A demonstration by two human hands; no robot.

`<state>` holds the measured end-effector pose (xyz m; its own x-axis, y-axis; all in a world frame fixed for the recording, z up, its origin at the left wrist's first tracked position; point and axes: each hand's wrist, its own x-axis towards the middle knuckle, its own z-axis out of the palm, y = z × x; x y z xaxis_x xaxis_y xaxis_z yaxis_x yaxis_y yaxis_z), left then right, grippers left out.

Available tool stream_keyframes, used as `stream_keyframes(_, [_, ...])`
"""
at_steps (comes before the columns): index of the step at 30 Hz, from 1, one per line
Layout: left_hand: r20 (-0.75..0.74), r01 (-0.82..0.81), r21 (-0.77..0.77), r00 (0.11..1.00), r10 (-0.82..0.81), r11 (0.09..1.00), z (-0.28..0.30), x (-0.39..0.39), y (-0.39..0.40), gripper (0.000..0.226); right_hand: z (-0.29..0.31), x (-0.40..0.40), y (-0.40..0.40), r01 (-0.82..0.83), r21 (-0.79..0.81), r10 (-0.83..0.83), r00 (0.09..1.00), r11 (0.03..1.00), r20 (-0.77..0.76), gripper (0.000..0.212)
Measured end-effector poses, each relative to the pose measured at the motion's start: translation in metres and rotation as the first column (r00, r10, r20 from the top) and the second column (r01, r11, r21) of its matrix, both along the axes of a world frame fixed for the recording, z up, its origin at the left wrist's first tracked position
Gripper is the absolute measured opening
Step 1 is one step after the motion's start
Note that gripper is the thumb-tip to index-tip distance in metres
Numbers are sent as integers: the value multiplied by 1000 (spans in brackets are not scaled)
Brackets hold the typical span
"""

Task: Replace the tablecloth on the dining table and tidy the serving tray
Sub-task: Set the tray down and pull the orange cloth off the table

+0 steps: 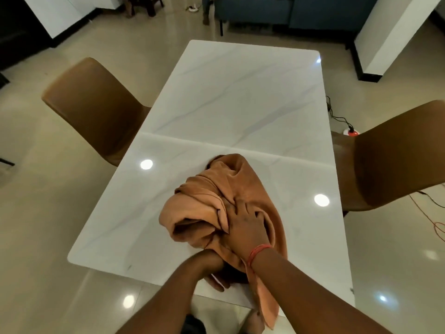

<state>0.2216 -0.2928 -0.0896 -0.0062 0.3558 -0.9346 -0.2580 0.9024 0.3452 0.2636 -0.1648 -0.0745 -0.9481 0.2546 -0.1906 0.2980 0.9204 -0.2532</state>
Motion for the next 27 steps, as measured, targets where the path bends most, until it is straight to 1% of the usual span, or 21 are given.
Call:
stream_keyframes(2, [95, 75, 74, 992, -82, 994, 33, -8, -19, 32, -3, 1, -5, -27, 86, 32, 998, 996, -57, 73])
stream_keyframes(4, [161, 50, 234, 983, -90, 971, 72, -22, -34, 46, -4, 1, -14, -90, 129, 99, 993, 988, -68, 72])
stream_keyframes(5, [122, -37, 341, 993, -5, 939, 92, -29, -35, 46, -5, 1, -18, -130, 133, 140, 988, 983, -68, 73])
stream_keyframes(6, [41, -142, 436, 990, 138, 889, 112, -34, -36, 40, -3, -1, -23, -155, 118, 165, 984, 981, -72, 76])
stream_keyframes(7, [-100, -232, 502, 941, 323, 833, 122, -40, -33, 31, -3, -4, -30, -181, 112, 189, 980, 977, -60, 78])
stream_keyframes(8, [-303, -234, 536, 843, 444, 811, 124, -47, -29, 25, -3, -6, -36, -204, 121, 212, 975, 971, -59, 80])
stream_keyframes(9, [-533, -146, 526, 711, 459, 838, 118, -58, -28, 28, -4, -10, -44, -241, 144, 251, 967, 960, -48, 82])
stream_keyframes(10, [-733, -6, 437, 577, 360, 899, 105, -69, -30, 41, -7, -14, -49, -262, 170, 276, 959, 950, -64, 84])
stream_keyframes(11, [-843, 104, 322, 483, 235, 941, 85, -82, -34, 56, -9, -18, -54, -275, 183, 294, 952, 944, -83, 87])
stream_keyframes(12, [-887, 161, 216, 445, 124, 963, 63, -92, -41, 70, -11, -22, -57, -290, 171, 309, 946, 942, -100, 88])
stream_keyframes(13, [-890, 166, 150, 452, 60, 975, 40, -98, -47, 78, -13, -24, -57, -306, 159, 325, 940, 939, -104, 88])
stream_keyframes(15, [-877, 117, 126, 478, 55, 985, 9, -104, -60, 78, -11, -31, -54, -341, 106, 349, 934, 934, -76, 85])
stream_keyframes(17, [-877, 87, 161, 470, 102, 983, -6, -104, -68, 74, -7, -36, -46, -345, 12, 345, 937, 939, -58, 78])
stream_keyframes(19, [-879, 87, 170, 463, 111, 982, -12, -106, -73, 77, -1, -33, -37, -288, -126, 281, 957, 949, -75, 75])
stream_keyframes(20, [-876, 89, 175, 469, 114, 980, -13, -111, -74, 78, 1, -30, -33, -229, -182, 211, 971, 956, -111, 72])
stream_keyframes(22, [-869, 81, 183, 480, 122, 980, -19, -120, -77, 81, -1, -22, -25, -46, -290, -4, 986, 956, -169, 72])
stream_keyframes(23, [-865, 79, 186, 485, 125, 979, -21, -124, -78, 83, -6, -18, -21, 61, -351, -131, 975, 934, -179, 75])
stream_keyframes(24, [-866, 76, 187, 484, 128, 979, -24, -128, -79, 85, -10, -14, -19, 175, -417, -262, 952, 892, -161, 79])
stream_keyframes(25, [-871, 72, 185, 473, 130, 980, -26, -130, -80, 88, -16, -11, -19, 282, -495, -379, 919, 822, -105, 82])
stream_keyframes(26, [-872, 71, 185, 472, 131, 980, -28, -131, -81, 88, -19, -10, -19, 359, -589, -468, 883, 724, -37, 82])
stream_keyframes(27, [-868, 69, 186, 480, 131, 980, -27, -131, -81, 86, -22, -9, -21, 391, -691, -526, 850, 607, 19, 79])
